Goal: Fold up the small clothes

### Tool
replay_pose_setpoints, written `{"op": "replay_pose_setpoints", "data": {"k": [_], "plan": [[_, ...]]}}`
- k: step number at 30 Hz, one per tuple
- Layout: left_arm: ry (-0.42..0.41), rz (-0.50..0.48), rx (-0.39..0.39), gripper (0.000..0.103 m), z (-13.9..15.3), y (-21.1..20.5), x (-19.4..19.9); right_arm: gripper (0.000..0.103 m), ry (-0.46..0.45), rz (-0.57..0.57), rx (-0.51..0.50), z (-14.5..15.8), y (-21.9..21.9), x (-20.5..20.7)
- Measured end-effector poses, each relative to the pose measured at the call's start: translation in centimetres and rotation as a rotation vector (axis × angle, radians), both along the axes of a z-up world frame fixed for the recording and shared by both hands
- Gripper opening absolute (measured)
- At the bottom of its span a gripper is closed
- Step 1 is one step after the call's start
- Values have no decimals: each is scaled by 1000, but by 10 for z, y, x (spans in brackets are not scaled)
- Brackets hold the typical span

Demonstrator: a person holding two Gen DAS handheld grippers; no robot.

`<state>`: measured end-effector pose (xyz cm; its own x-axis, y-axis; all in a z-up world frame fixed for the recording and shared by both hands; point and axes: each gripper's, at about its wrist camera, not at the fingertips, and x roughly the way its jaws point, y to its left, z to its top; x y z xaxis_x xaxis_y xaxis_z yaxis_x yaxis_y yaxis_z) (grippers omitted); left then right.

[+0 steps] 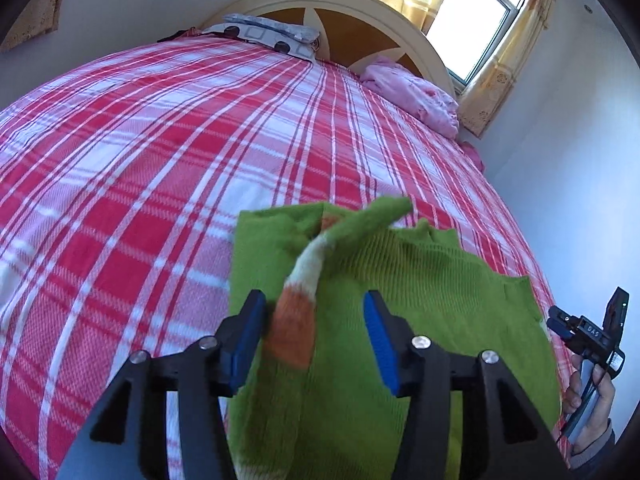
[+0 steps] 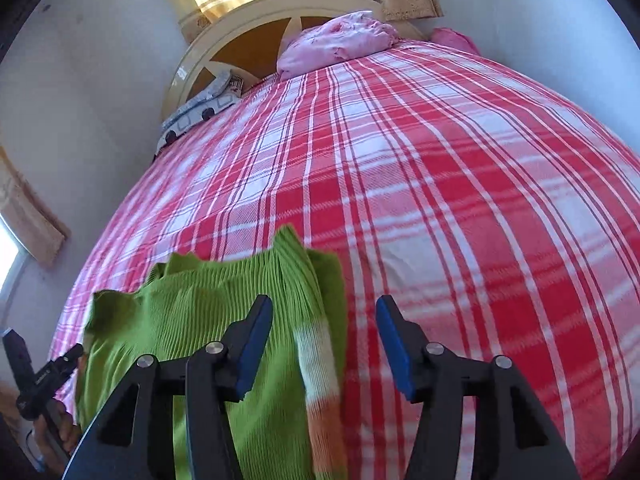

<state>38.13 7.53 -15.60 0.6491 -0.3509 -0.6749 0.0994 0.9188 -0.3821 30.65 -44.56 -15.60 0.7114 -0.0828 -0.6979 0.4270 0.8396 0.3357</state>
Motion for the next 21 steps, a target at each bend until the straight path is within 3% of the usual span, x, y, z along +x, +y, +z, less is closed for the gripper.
{"op": "replay_pose_setpoints", "data": {"k": [5, 10, 11, 13, 17, 20, 21], "plan": [[-3, 20, 75, 54, -1, 3, -10, 55, 4, 42, -12, 6, 16, -28], [-29, 7, 94, 54, 16, -1, -4, 55, 41, 176, -153, 18, 52, -17], [-39, 0, 92, 55, 20, -4, -3, 55, 37, 196, -157, 20, 56, -12], [-46, -11, 105, 67, 24, -13, 1, 55, 49, 255, -125, 22, 66, 4], [-36, -2, 152, 69, 17, -25, 3, 55, 119, 405, -58, 5, 106, 33], [9, 15, 220, 69, -1, -29, 4, 55, 238, 420, -131, -24, 134, 54], [36, 27, 249, 69, -10, -28, 6, 55, 238, 405, -190, -29, 139, 63]]}}
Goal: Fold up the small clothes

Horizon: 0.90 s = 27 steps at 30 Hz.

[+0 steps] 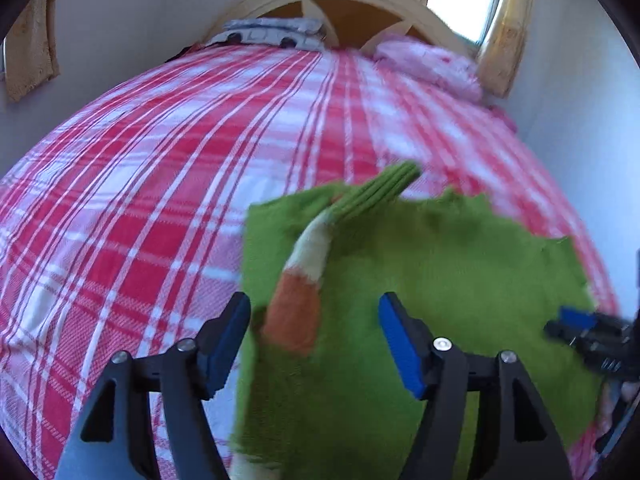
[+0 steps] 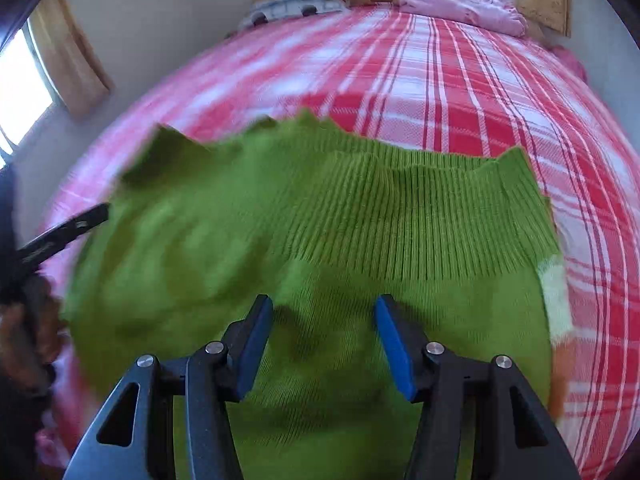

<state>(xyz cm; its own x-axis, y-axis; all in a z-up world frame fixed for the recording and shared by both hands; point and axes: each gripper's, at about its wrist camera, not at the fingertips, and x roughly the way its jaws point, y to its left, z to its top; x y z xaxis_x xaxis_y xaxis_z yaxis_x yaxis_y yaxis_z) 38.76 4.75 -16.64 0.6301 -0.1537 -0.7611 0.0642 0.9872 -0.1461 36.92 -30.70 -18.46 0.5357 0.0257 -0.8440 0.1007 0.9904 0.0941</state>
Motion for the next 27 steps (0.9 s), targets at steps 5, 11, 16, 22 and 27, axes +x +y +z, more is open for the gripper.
{"op": "replay_pose_setpoints", "data": {"k": [5, 11, 16, 22, 27], "plan": [[35, 15, -69, 71, -10, 15, -1, 55, -11, -119, 8, -2, -26, 46], [-1, -15, -5, 70, 12, 6, 3, 55, -33, -165, -36, -5, -33, 68], [-58, 11, 33, 84, 31, 9, 30, 55, -153, -167, 25, 26, -35, 26], [91, 173, 232, 85, -5, 24, 71, 55, -159, -122, 74, 43, -36, -40], [122, 252, 59, 95, -11, 60, 53, 55, -63, -108, 21, 11, -39, -92]]}}
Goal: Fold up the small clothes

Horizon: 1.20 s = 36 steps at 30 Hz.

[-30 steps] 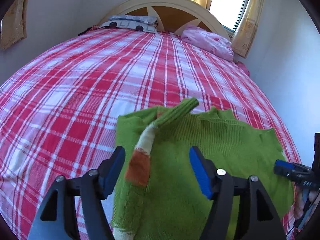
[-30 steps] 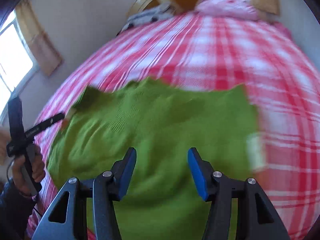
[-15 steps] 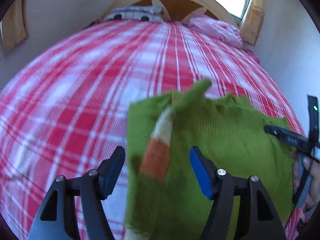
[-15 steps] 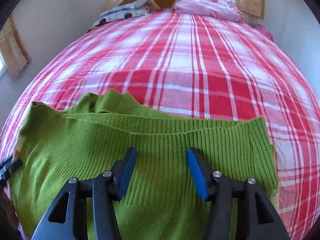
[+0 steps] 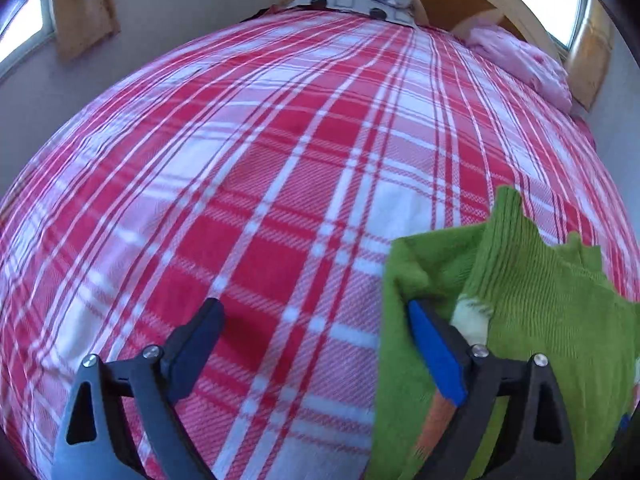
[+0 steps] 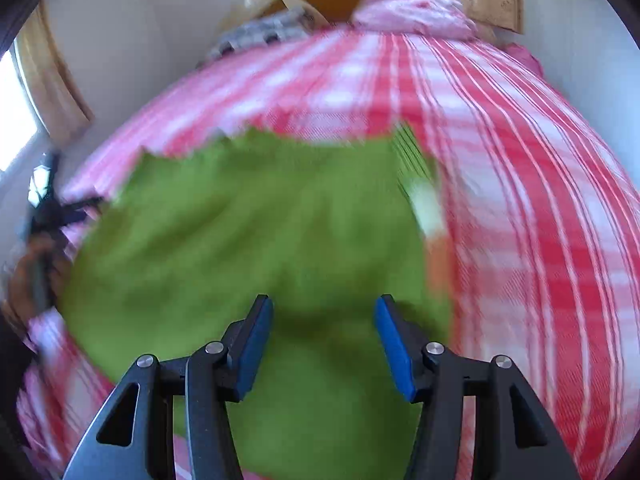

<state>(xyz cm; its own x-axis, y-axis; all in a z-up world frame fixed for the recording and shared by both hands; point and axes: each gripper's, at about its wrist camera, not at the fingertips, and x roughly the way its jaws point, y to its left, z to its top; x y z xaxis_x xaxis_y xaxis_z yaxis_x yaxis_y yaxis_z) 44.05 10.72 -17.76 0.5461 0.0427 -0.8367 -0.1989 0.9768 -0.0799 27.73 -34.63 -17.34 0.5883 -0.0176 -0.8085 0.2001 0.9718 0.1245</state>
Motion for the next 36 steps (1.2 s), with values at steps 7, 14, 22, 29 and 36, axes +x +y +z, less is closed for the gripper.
{"op": "replay_pose_setpoints", "data": {"k": [7, 14, 22, 29, 36], "plan": [[-105, -21, -98, 95, 24, 17, -86, 55, -146, -6, -23, 27, 11, -57], [-55, -93, -34, 95, -6, 6, -129, 55, -23, -13, -15, -9, 21, -60], [-65, -79, 5, 103, -10, 6, -131, 55, 10, -52, -96, -13, 39, -78], [-98, -68, 30, 103, -9, 4, -142, 57, -100, -89, -142, 21, 49, -72], [-95, -66, 44, 103, -10, 2, -142, 58, -17, -126, -169, 0, 40, -30]]}}
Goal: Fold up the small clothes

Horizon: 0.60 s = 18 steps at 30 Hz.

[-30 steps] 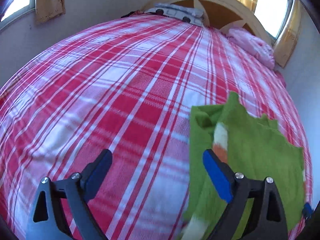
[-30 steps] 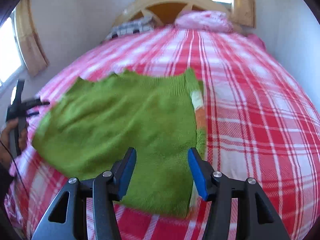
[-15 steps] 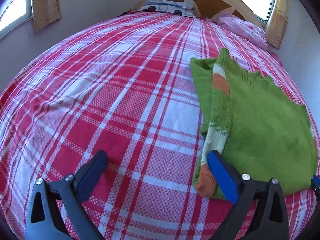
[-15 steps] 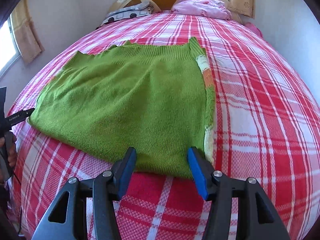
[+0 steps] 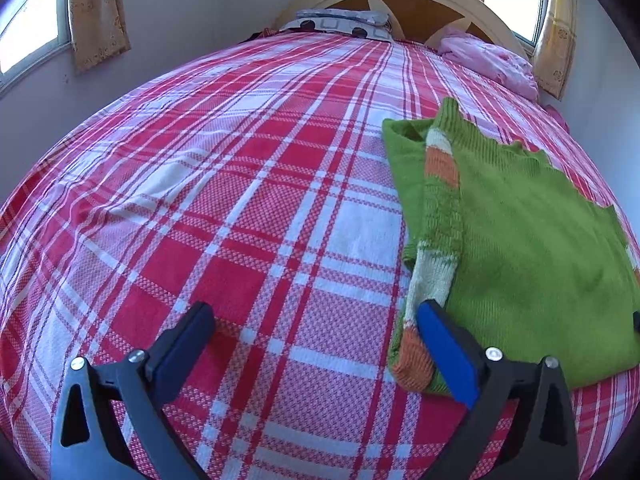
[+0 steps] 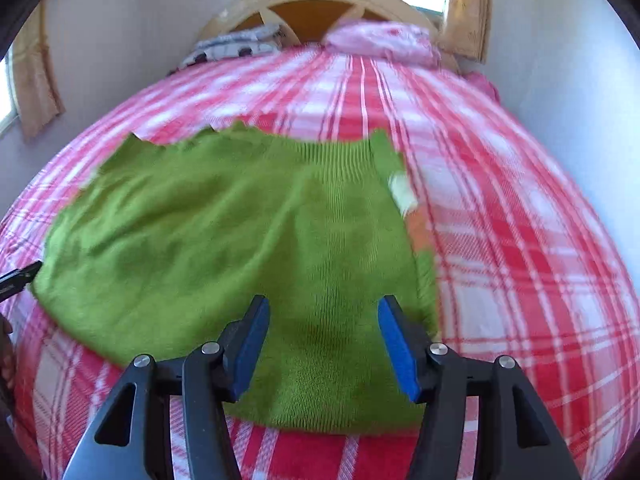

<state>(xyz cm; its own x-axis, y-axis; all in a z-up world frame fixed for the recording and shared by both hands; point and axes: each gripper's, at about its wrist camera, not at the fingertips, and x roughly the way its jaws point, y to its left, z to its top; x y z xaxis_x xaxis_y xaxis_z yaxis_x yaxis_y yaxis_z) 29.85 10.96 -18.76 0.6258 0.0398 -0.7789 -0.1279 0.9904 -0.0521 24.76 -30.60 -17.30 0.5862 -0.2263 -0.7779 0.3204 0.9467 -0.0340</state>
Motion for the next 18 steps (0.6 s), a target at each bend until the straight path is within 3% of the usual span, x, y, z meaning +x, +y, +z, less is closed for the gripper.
{"op": "replay_pose_setpoints", "data": {"k": [2, 3, 7, 11, 15, 18], "plan": [[5, 1, 7, 103, 0, 0, 0, 59, 17, 11, 11, -12, 4, 0], [6, 3, 13, 103, -1, -1, -1, 59, 3, 19, -29, -14, 10, -3], [8, 8, 25, 103, -1, -2, -4, 59, 7, 19, -62, -6, 22, -7], [4, 10, 15, 103, -1, 0, -5, 59, -49, 163, -115, 15, 70, 10], [1, 11, 10, 103, -1, 1, -6, 59, -52, 274, -62, 14, 116, 44], [0, 6, 1, 103, 0, 2, -8, 59, 18, 310, -26, -9, 142, 64]]}}
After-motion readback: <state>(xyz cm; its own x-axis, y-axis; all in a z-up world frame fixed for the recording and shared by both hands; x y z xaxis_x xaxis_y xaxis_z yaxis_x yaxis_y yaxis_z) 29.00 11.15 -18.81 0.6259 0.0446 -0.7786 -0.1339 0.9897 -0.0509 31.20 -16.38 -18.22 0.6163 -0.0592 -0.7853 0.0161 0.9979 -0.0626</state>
